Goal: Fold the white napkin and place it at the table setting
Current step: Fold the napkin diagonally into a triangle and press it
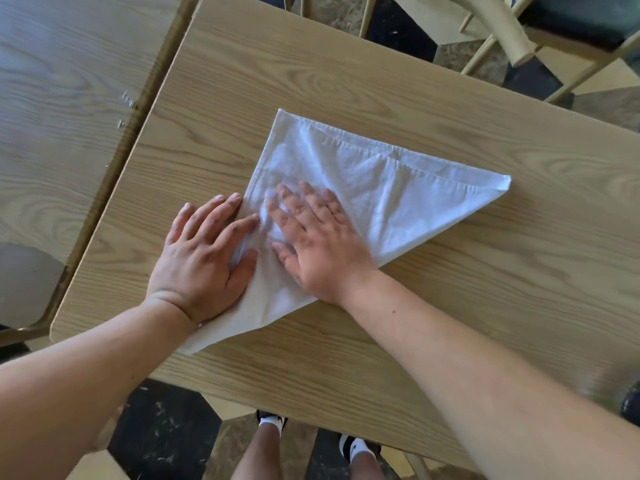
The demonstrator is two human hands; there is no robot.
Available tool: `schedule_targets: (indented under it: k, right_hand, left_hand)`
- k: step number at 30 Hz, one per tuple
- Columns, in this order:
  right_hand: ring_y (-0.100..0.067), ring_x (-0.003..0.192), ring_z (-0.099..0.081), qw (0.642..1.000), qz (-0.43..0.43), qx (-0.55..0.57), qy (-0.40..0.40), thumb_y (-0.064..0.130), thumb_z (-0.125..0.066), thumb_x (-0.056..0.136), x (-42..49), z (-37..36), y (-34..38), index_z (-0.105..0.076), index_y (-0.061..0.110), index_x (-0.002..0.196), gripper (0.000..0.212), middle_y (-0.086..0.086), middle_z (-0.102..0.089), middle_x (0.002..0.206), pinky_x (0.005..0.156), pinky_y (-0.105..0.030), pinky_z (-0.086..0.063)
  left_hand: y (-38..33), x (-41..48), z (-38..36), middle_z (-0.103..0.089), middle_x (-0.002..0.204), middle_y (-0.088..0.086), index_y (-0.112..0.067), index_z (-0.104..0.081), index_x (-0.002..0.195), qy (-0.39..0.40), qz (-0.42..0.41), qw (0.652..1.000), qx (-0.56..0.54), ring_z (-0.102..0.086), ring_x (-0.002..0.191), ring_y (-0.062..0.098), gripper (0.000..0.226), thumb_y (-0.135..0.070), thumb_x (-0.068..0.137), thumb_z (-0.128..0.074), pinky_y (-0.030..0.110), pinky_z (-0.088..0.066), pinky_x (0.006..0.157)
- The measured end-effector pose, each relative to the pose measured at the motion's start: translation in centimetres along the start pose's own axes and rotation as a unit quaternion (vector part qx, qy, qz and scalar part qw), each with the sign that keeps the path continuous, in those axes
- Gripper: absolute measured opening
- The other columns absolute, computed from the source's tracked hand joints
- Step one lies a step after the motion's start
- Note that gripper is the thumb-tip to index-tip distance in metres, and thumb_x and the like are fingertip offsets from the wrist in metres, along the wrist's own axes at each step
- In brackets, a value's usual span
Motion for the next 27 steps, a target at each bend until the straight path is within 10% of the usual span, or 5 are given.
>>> schedule_targets:
  k: [11,23,27]
  right_hand:
    - [-0.025,0.160,0.018,0.984,-0.147,-0.084,0.062,0.063,-0.006,0.102,-3.9,4.4,-16.5,0.012,0.038,0.165,0.069,0.004,0.018,0.174,0.129,-0.052,0.011]
    - [-0.038,0.161,-0.003,0.940,-0.332,-0.046,-0.064,0.041,-0.027,0.109,-5.3,6.9,-21.6,-0.014,0.018,0.167,0.064,-0.014,-0.013,0.174,0.129,-0.061,-0.003]
    - [-0.041,0.160,-0.014,0.959,-0.234,0.073,-0.140,0.032,-0.039,0.107,-4.8,6.2,-11.4,-0.026,0.006,0.163,0.063,-0.020,-0.027,0.169,0.129,-0.058,-0.013]
  left_hand:
    - [-0.2,0.0,0.1,-0.046,0.164,0.010,-0.022,-0.062,0.144,-0.001,-0.001,1.000,0.009,-0.039,0.154,0.035,0.057,-0.049,0.095,-0.048,0.056,-0.022,0.128]
    - [0.2,-0.2,-0.2,-0.045,0.165,0.009,-0.023,-0.060,0.145,-0.002,0.001,1.000,0.005,-0.038,0.154,0.034,0.057,-0.050,0.097,-0.048,0.056,-0.021,0.129]
    - [0.4,-0.2,-0.4,-0.045,0.164,0.008,-0.025,-0.059,0.146,0.014,0.004,1.000,0.001,-0.039,0.153,0.034,0.057,-0.051,0.097,-0.048,0.055,-0.019,0.129]
Point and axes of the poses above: each hand's wrist, its own x-axis towards the middle knuckle, its own z-axis out of the back of the hand, y = z × x, the point moved 6 cm from there along x, towards the middle knuckle
